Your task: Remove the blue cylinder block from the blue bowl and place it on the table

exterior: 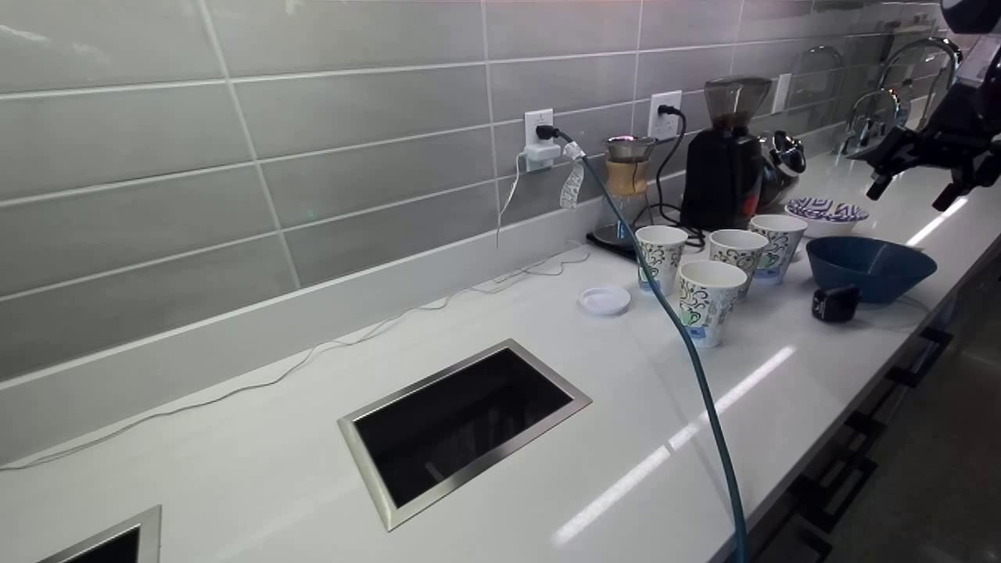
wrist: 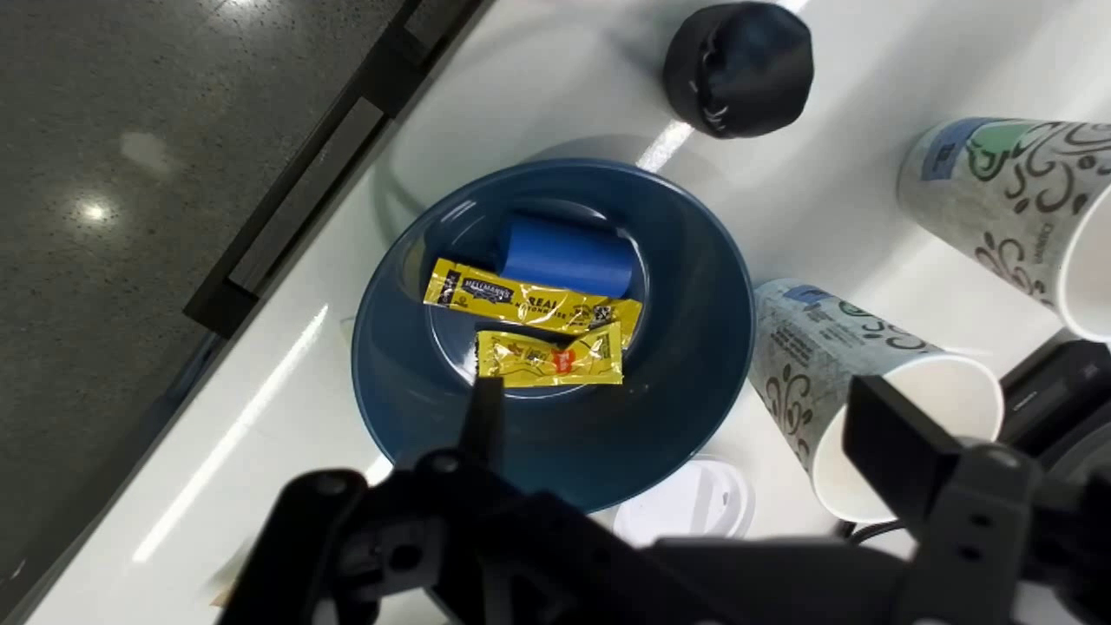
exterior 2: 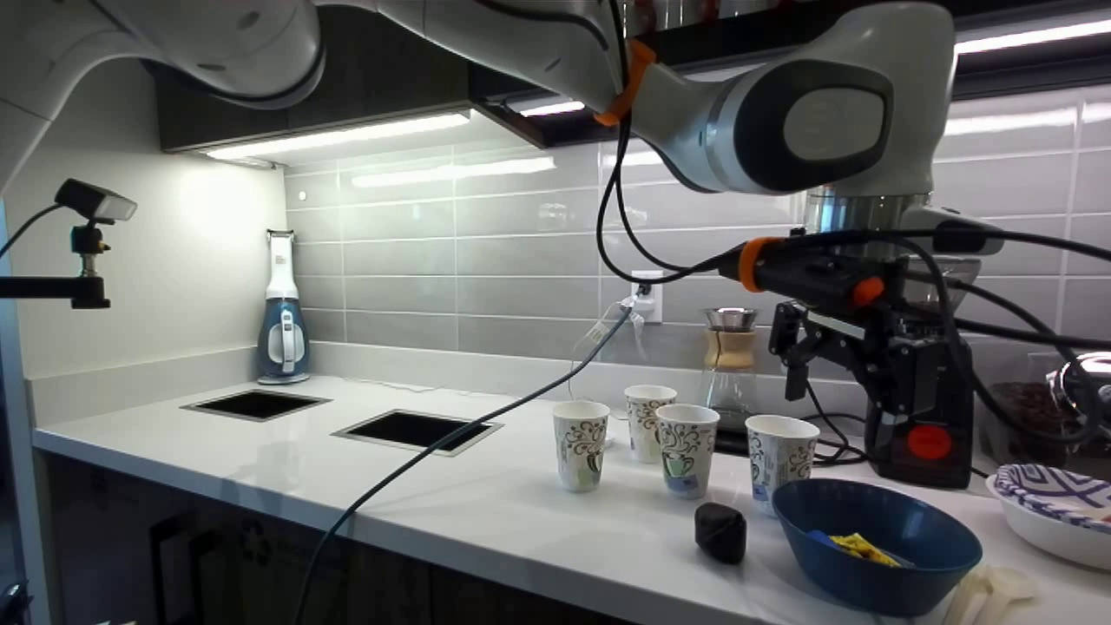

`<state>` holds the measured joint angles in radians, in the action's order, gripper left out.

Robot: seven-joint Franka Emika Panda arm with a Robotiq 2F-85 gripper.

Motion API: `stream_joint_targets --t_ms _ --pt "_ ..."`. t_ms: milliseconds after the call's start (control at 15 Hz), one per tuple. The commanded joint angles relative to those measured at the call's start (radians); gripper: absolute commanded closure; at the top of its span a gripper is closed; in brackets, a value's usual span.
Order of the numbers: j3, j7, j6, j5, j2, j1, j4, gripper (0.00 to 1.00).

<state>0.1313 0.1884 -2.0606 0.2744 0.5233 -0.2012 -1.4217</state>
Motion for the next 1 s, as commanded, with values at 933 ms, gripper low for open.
stream_joint_targets --t_ms 933 --pt "-0.035 -0.152 0.004 -0.153 0.348 -0.007 0.321 0.00"
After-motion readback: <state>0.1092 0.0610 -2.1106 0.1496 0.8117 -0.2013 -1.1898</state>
